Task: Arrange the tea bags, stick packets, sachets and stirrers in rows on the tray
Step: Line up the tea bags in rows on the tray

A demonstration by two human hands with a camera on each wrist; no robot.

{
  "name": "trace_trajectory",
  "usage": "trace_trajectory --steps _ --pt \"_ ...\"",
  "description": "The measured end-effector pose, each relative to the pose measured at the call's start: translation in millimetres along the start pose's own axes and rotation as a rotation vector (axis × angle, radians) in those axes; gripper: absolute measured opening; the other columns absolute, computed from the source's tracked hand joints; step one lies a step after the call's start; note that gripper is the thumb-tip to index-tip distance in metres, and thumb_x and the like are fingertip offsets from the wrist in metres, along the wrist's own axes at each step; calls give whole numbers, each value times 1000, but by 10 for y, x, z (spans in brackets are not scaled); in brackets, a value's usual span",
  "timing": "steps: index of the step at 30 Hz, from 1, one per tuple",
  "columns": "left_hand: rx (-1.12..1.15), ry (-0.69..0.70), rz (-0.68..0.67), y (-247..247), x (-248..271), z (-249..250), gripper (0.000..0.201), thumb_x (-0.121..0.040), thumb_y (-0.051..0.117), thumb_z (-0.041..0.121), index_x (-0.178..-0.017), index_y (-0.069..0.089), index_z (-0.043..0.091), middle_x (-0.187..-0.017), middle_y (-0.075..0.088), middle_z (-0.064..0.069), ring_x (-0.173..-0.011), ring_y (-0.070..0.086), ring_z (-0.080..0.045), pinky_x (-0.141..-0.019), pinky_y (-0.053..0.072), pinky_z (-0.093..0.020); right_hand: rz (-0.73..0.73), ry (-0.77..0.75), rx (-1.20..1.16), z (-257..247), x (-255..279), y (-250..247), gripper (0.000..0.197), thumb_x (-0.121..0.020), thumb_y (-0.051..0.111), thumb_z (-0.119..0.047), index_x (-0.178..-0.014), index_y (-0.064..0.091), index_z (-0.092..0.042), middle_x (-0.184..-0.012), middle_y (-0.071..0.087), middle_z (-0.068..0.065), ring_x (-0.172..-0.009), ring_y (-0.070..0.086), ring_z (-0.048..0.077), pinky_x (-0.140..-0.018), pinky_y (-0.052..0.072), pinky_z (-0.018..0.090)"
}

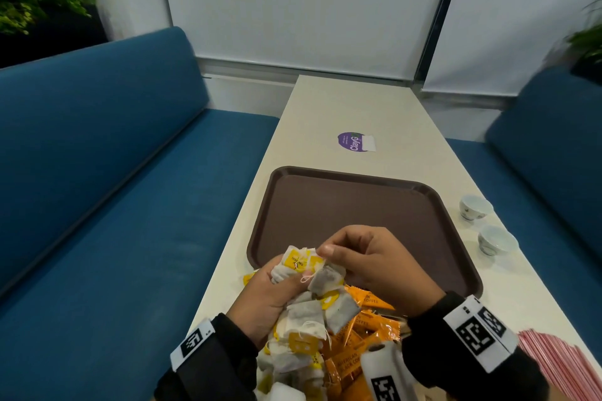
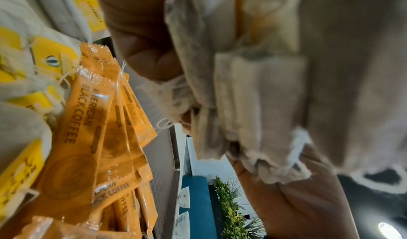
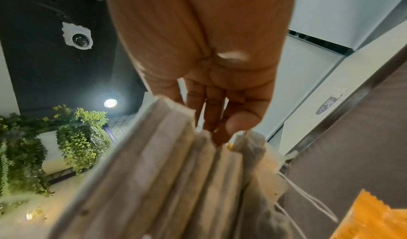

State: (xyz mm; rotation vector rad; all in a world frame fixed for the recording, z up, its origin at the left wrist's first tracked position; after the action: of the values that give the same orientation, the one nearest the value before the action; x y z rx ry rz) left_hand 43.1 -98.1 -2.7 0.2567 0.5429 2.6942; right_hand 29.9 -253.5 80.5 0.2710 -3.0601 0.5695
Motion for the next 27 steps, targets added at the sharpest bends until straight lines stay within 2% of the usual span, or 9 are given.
trace_trajectory --steps 2,5,11,14,16,20,23,25,27 --pt "-16 -33 14 0 3 -23 43 -67 78 30 -101 64 6 -96 66 -17 -88 61 -29 -77 50 -39 7 40 38 -26 -23 -5 5 -87 63 -10 -88 67 -13 -82 68 7 -66 63 16 -58 54 22" --pt "-28 -77 28 26 28 -47 33 -72 76 24 -97 65 7 -93 68 -16 -85 63 -26 -74 53 -36 -46 90 211 -54 -76 3 18 -83 67 -4 -85 64 -22 -87 66 2 -69 63 8 -62 56 20" --pt "5 -142 29 3 28 -71 39 -77 71 21 -105 61 -4 -97 66 -21 -88 63 -30 -76 54 -37 -150 153 372 -125 -167 30 16 -85 66 -8 -77 64 -22 -78 65 -2 -66 63 10 -68 57 26" --pt "64 -147 19 -42 23 -37 31 -79 72 20 -102 66 -1 -100 67 -22 -88 65 -31 -76 54 -37 -106 79 294 -169 -218 11 14 -83 69 -10 -76 65 -21 -78 66 -5 -70 63 5 -66 54 15" --pt "96 -142 10 -89 3 -7 35 -72 76 22 -100 68 2 -101 67 -22 -88 65 -32 -78 54 -38 -77 45 179 -210 -255 -4 14 -82 70 -7 -76 65 -19 -76 67 -4 -68 64 2 -65 53 13" --pt "163 -125 -34 -133 -29 67 43 -69 76 24 -103 67 -1 -100 68 -23 -84 68 -30 -70 56 -36 -29 -37 -80 -328 -340 -50 17 -80 68 3 -75 64 -12 -67 67 -5 -62 64 0 -62 50 13" --pt "199 -99 -43 -160 -59 105 55 -48 90 33 -92 73 4 -94 70 -20 -80 70 -28 -69 57 -34 26 -107 -150 -413 -439 -119 15 -83 63 3 -78 62 -11 -70 65 -4 -62 62 -1 -61 49 12" --pt "212 -93 -46 -181 -83 114 55 -41 93 36 -85 76 8 -86 71 -16 -74 70 -24 -65 56 -32 46 -116 -149 -441 -508 -151 15 -85 61 4 -80 60 -10 -71 63 -1 -56 59 -3 -54 45 10" --pt "210 -102 -42 -191 -100 116 53 -44 92 36 -86 75 9 -84 71 -14 -74 69 -24 -67 55 -33 55 -88 -118 -440 -577 -149 14 -88 59 1 -81 58 -11 -71 61 2 -46 54 -3 -44 39 9"
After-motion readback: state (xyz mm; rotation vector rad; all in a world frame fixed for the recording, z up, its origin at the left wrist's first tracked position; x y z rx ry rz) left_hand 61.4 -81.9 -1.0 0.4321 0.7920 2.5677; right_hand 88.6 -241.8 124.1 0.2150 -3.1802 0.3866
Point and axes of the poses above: each hand's wrist, its own x-axis away from the middle knuckle, its own y-axis out of the palm, z = x × y, the point moved 2 cm from there along -x, towards the middle knuckle
